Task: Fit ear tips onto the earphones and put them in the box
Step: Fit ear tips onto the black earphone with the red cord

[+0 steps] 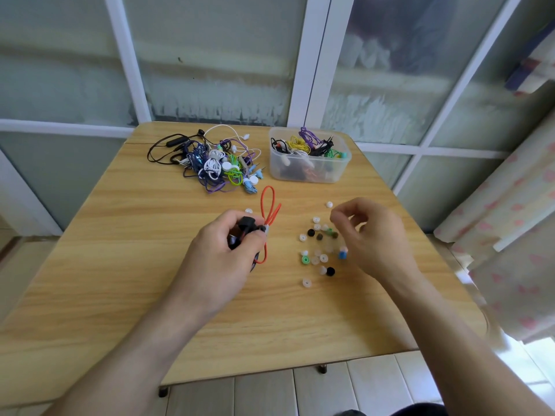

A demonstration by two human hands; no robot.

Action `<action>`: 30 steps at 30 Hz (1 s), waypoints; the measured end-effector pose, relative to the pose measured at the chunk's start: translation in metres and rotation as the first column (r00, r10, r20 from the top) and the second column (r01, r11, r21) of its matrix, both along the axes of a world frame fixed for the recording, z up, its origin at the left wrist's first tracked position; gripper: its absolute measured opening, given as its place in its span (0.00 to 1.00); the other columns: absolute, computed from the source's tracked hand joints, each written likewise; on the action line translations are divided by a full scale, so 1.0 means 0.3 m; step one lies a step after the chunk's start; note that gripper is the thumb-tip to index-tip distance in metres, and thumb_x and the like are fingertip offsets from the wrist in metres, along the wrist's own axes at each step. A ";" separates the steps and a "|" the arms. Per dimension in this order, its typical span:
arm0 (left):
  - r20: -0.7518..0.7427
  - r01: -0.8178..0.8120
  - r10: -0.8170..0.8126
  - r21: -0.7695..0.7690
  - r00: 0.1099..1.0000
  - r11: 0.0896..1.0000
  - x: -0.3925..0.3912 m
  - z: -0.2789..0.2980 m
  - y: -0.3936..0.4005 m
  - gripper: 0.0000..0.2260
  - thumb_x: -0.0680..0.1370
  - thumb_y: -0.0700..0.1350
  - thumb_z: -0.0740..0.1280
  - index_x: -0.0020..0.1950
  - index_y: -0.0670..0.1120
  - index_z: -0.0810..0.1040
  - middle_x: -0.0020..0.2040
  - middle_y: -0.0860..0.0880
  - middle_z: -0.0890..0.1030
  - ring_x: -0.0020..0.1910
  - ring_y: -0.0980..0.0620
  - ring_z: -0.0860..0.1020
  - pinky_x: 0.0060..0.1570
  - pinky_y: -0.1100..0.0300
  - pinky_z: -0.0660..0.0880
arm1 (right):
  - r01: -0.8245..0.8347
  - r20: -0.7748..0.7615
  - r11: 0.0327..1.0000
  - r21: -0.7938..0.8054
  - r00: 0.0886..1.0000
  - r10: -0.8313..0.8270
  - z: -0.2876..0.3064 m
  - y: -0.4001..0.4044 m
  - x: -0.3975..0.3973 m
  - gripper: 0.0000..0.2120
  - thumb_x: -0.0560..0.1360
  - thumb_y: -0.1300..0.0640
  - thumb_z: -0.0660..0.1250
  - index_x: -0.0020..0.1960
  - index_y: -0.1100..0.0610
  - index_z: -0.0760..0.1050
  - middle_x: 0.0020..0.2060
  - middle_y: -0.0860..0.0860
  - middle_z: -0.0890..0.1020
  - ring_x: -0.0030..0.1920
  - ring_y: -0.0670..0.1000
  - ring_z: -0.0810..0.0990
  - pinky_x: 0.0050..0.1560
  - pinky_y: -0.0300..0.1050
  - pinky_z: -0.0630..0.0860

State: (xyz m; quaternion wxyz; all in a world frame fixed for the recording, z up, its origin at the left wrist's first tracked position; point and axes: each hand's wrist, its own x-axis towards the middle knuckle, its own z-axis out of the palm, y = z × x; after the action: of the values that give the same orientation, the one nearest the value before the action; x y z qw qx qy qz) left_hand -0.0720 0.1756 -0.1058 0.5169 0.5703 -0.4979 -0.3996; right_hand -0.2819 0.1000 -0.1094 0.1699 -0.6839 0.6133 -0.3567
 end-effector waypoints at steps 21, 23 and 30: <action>-0.016 0.151 -0.156 -0.163 0.988 0.975 0.013 0.013 0.025 0.18 0.66 0.45 0.76 0.55 0.55 0.82 0.50 0.50 0.84 0.44 0.39 0.80 0.44 0.42 0.80 | -0.410 0.814 0.911 0.056 0.547 0.196 0.035 0.172 0.152 0.12 0.64 0.63 0.74 0.47 0.63 0.82 0.39 0.58 0.86 0.36 0.53 0.83 0.40 0.42 0.81; 0.012 0.152 -0.152 -0.197 0.988 0.969 0.007 0.012 0.023 0.18 0.65 0.44 0.76 0.54 0.55 0.83 0.51 0.50 0.84 0.44 0.41 0.80 0.41 0.42 0.78 | -0.397 0.803 0.916 0.053 0.563 0.197 0.032 0.169 0.152 0.11 0.64 0.62 0.75 0.46 0.62 0.82 0.39 0.58 0.86 0.36 0.55 0.82 0.42 0.43 0.82; 0.098 0.107 -0.084 -0.260 0.992 0.960 0.001 0.002 0.018 0.18 0.65 0.43 0.75 0.54 0.53 0.82 0.53 0.52 0.82 0.46 0.49 0.80 0.37 0.48 0.77 | -0.443 0.809 0.895 0.050 0.544 0.224 0.041 0.172 0.142 0.11 0.65 0.64 0.74 0.48 0.63 0.82 0.41 0.61 0.86 0.40 0.55 0.85 0.43 0.42 0.81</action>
State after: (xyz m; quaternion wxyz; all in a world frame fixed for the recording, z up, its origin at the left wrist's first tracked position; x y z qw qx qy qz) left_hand -0.0718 0.1809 -0.1051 0.5466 0.4880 -0.5955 -0.3294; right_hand -0.2392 0.1515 -0.0971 0.5699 -0.5351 0.3725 -0.5001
